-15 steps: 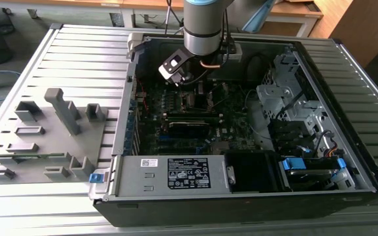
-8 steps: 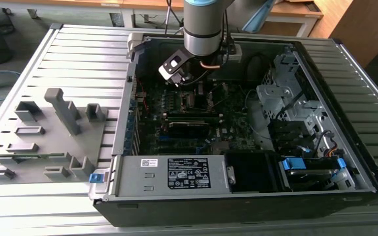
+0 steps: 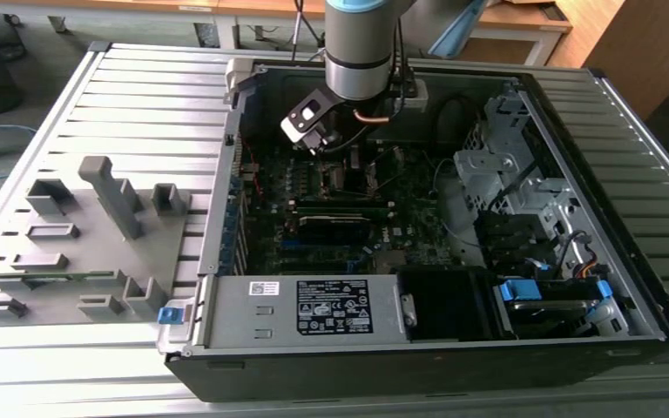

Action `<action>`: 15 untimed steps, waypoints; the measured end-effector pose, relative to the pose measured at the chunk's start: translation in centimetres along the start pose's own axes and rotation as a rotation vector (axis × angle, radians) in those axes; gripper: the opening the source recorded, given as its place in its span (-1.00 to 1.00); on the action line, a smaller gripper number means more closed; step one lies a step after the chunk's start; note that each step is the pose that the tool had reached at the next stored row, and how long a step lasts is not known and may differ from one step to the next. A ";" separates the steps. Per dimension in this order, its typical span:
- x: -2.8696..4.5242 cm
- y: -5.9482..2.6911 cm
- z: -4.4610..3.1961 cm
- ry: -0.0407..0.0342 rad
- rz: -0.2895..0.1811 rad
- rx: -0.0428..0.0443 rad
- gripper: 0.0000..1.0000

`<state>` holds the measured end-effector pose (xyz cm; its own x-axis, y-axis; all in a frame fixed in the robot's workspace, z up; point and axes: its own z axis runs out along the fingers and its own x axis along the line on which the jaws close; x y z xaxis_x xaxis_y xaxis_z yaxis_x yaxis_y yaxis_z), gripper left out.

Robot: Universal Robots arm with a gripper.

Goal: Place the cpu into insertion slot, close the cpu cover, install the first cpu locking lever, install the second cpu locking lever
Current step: 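Place the cpu into insertion slot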

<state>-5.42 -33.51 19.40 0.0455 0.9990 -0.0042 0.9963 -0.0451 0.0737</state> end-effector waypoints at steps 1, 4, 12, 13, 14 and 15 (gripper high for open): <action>0.00 0.00 0.00 -0.0001 0.000 0.0000 0.08; 0.00 0.00 0.02 0.0000 0.000 0.0000 0.08; 0.00 0.10 0.06 0.0001 0.000 0.0001 0.08; 0.01 0.11 0.07 0.0002 0.000 0.0000 0.08; 0.00 0.11 0.06 0.0001 0.000 0.0000 0.08; 0.01 0.11 0.06 0.0001 0.000 0.0000 0.08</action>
<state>-5.30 -33.51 19.35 0.0457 0.9989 -0.0041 0.9962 -0.0453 0.0737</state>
